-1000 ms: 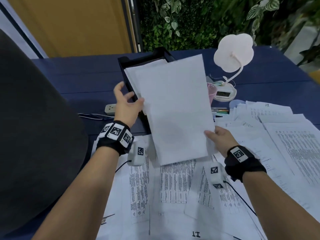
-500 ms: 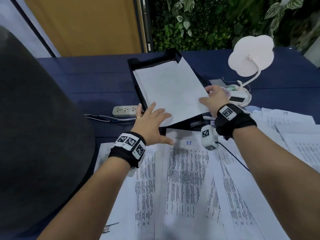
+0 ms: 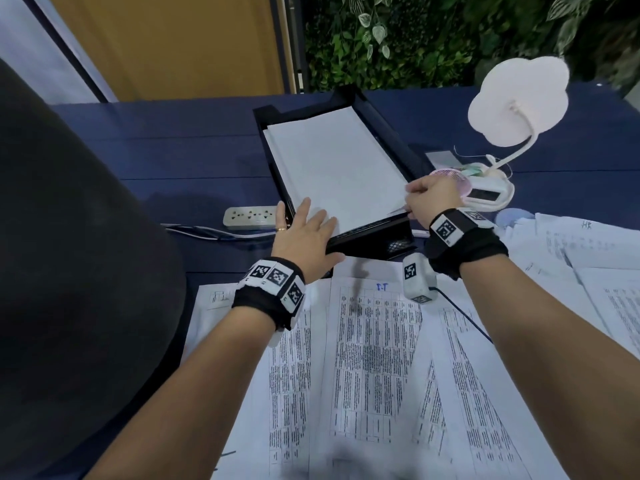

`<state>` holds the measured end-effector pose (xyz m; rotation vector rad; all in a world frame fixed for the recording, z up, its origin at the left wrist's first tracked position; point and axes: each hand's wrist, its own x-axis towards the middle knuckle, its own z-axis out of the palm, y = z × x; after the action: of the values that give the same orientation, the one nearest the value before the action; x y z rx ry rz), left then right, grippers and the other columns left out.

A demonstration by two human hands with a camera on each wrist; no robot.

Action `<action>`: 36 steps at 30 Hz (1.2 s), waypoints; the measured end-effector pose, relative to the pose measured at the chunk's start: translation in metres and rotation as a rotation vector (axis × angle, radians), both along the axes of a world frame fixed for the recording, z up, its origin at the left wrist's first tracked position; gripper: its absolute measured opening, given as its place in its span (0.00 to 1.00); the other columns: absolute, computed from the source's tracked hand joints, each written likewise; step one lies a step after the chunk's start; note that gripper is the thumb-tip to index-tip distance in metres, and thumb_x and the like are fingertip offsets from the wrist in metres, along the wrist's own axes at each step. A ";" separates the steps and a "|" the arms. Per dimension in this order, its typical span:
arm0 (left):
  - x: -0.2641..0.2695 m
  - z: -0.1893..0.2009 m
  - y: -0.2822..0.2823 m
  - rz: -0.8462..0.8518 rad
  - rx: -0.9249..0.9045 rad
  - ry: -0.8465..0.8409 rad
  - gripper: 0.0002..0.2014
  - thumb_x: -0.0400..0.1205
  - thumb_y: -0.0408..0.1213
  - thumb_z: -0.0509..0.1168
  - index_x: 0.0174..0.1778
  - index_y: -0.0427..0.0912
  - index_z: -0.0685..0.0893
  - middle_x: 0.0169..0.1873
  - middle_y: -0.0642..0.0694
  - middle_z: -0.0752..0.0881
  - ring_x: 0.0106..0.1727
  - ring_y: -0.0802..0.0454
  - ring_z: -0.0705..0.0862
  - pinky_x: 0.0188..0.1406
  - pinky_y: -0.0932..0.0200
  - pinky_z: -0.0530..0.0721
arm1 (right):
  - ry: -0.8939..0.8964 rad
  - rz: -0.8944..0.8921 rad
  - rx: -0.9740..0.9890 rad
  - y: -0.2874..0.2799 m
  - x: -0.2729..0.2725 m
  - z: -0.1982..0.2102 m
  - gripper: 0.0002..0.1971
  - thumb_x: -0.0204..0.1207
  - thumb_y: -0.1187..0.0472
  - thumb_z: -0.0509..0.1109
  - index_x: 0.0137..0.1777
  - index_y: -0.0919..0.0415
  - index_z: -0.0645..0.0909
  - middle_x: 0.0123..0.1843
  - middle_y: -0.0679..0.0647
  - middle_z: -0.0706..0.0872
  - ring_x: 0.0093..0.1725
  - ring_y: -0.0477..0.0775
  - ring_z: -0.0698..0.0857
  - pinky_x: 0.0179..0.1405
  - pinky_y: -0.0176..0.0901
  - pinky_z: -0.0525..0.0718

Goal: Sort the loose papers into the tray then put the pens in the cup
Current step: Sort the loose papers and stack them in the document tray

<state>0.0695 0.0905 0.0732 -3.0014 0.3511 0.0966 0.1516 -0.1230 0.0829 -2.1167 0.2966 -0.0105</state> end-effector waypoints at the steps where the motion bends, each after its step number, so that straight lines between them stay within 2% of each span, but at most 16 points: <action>1: -0.002 -0.001 0.002 -0.009 -0.069 -0.025 0.33 0.83 0.61 0.53 0.82 0.52 0.58 0.83 0.49 0.56 0.84 0.46 0.43 0.75 0.32 0.31 | -0.038 -0.011 -0.097 -0.002 -0.002 -0.001 0.11 0.75 0.69 0.64 0.54 0.63 0.84 0.38 0.56 0.82 0.34 0.52 0.81 0.38 0.41 0.82; 3: -0.012 -0.005 0.009 0.011 -0.329 -0.144 0.30 0.82 0.54 0.60 0.79 0.51 0.64 0.81 0.47 0.61 0.84 0.46 0.51 0.78 0.36 0.38 | -0.162 -0.058 -0.220 -0.006 -0.009 -0.001 0.13 0.72 0.67 0.64 0.53 0.61 0.87 0.40 0.56 0.83 0.40 0.53 0.80 0.49 0.40 0.79; 4: -0.019 -0.009 0.013 0.037 -0.466 -0.245 0.28 0.81 0.50 0.64 0.77 0.48 0.69 0.78 0.46 0.67 0.82 0.45 0.58 0.79 0.38 0.46 | -0.201 -0.086 -0.209 -0.008 -0.016 0.000 0.13 0.71 0.67 0.64 0.52 0.62 0.87 0.43 0.58 0.84 0.42 0.54 0.81 0.50 0.39 0.78; 6: -0.035 -0.019 0.022 0.129 -0.633 -0.454 0.22 0.79 0.43 0.67 0.69 0.42 0.76 0.68 0.42 0.76 0.72 0.43 0.71 0.72 0.42 0.62 | -0.197 -0.130 -0.171 -0.010 -0.031 -0.007 0.12 0.73 0.67 0.63 0.51 0.63 0.86 0.50 0.64 0.85 0.47 0.59 0.82 0.45 0.36 0.73; 8: -0.050 -0.030 0.029 0.278 -0.701 -0.494 0.19 0.79 0.40 0.67 0.64 0.39 0.77 0.62 0.41 0.78 0.65 0.42 0.74 0.66 0.45 0.67 | -0.146 -0.129 -0.184 -0.011 -0.052 -0.020 0.11 0.74 0.68 0.63 0.50 0.65 0.86 0.50 0.65 0.87 0.51 0.62 0.84 0.42 0.34 0.70; 10: -0.058 -0.043 0.031 0.393 -0.705 -0.321 0.18 0.80 0.38 0.66 0.65 0.38 0.76 0.62 0.41 0.77 0.65 0.42 0.74 0.65 0.48 0.68 | -0.063 -0.087 -0.215 -0.013 -0.072 -0.037 0.11 0.76 0.68 0.64 0.51 0.66 0.87 0.51 0.66 0.88 0.54 0.64 0.85 0.43 0.38 0.73; 12: -0.063 -0.058 0.029 0.410 -0.670 -0.083 0.19 0.82 0.39 0.64 0.69 0.39 0.75 0.65 0.40 0.75 0.67 0.42 0.73 0.67 0.50 0.69 | 0.081 -0.024 -0.250 -0.018 -0.087 -0.058 0.11 0.77 0.66 0.64 0.55 0.64 0.86 0.55 0.65 0.87 0.58 0.65 0.84 0.51 0.42 0.77; 16: -0.071 -0.081 0.013 0.477 -0.663 0.263 0.24 0.83 0.41 0.63 0.74 0.38 0.70 0.70 0.37 0.72 0.71 0.40 0.72 0.70 0.52 0.69 | 0.333 0.036 -0.337 -0.033 -0.110 -0.089 0.13 0.76 0.59 0.64 0.57 0.53 0.84 0.64 0.58 0.84 0.64 0.63 0.80 0.64 0.47 0.79; 19: -0.081 -0.089 -0.007 0.644 -0.794 0.346 0.27 0.82 0.42 0.64 0.74 0.36 0.67 0.68 0.37 0.75 0.68 0.41 0.75 0.63 0.58 0.72 | 0.497 0.047 -0.545 -0.046 -0.126 -0.097 0.17 0.78 0.49 0.60 0.66 0.47 0.76 0.68 0.58 0.76 0.69 0.66 0.73 0.69 0.60 0.73; 22: -0.089 -0.095 -0.019 0.845 -1.027 0.352 0.29 0.80 0.44 0.68 0.74 0.34 0.69 0.67 0.40 0.78 0.65 0.43 0.78 0.59 0.58 0.75 | 0.575 0.146 -0.623 -0.057 -0.137 -0.100 0.25 0.80 0.47 0.58 0.76 0.51 0.67 0.73 0.61 0.70 0.71 0.68 0.72 0.72 0.58 0.71; 25: -0.096 -0.096 -0.027 0.755 -1.120 0.399 0.28 0.79 0.44 0.70 0.74 0.38 0.72 0.69 0.43 0.78 0.65 0.44 0.79 0.64 0.54 0.78 | 0.554 0.214 -0.578 -0.064 -0.143 -0.099 0.28 0.78 0.49 0.63 0.78 0.53 0.65 0.76 0.59 0.69 0.73 0.65 0.72 0.74 0.53 0.70; 29: -0.107 -0.083 -0.034 0.571 -1.113 0.329 0.18 0.81 0.38 0.68 0.68 0.41 0.80 0.59 0.44 0.86 0.51 0.52 0.83 0.50 0.63 0.79 | 0.492 0.214 -0.436 -0.072 -0.152 -0.097 0.27 0.77 0.52 0.64 0.77 0.54 0.68 0.75 0.58 0.73 0.70 0.62 0.76 0.68 0.50 0.77; 31: -0.113 -0.070 -0.035 0.524 -1.145 0.288 0.15 0.83 0.37 0.66 0.66 0.42 0.81 0.55 0.45 0.87 0.48 0.53 0.84 0.46 0.65 0.80 | 0.462 0.206 -0.382 -0.075 -0.156 -0.097 0.27 0.77 0.56 0.66 0.77 0.56 0.69 0.75 0.59 0.74 0.69 0.61 0.77 0.66 0.49 0.78; 33: -0.114 -0.055 -0.035 0.470 -1.134 0.216 0.12 0.84 0.37 0.64 0.63 0.44 0.82 0.49 0.47 0.87 0.45 0.52 0.84 0.40 0.66 0.80 | 0.446 0.188 -0.349 -0.077 -0.160 -0.096 0.27 0.77 0.59 0.67 0.77 0.56 0.69 0.74 0.61 0.74 0.66 0.62 0.80 0.59 0.47 0.80; 35: -0.112 -0.036 -0.034 0.435 -1.117 0.111 0.12 0.84 0.36 0.63 0.63 0.44 0.82 0.45 0.48 0.86 0.43 0.50 0.84 0.40 0.63 0.80 | 0.448 0.184 -0.358 -0.079 -0.161 -0.095 0.27 0.78 0.61 0.64 0.77 0.57 0.66 0.75 0.62 0.72 0.63 0.63 0.81 0.50 0.44 0.79; 36: -0.109 -0.027 -0.033 0.419 -1.118 0.053 0.12 0.84 0.36 0.62 0.63 0.44 0.82 0.44 0.47 0.86 0.42 0.51 0.84 0.41 0.61 0.80 | 0.446 0.182 -0.367 -0.080 -0.162 -0.095 0.27 0.79 0.62 0.63 0.78 0.57 0.65 0.75 0.62 0.71 0.63 0.63 0.80 0.49 0.44 0.79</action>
<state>-0.0392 0.0574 0.0465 -4.1291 -0.3852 0.0088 -0.0102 -0.2030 -0.0118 -2.4919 0.3852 0.5578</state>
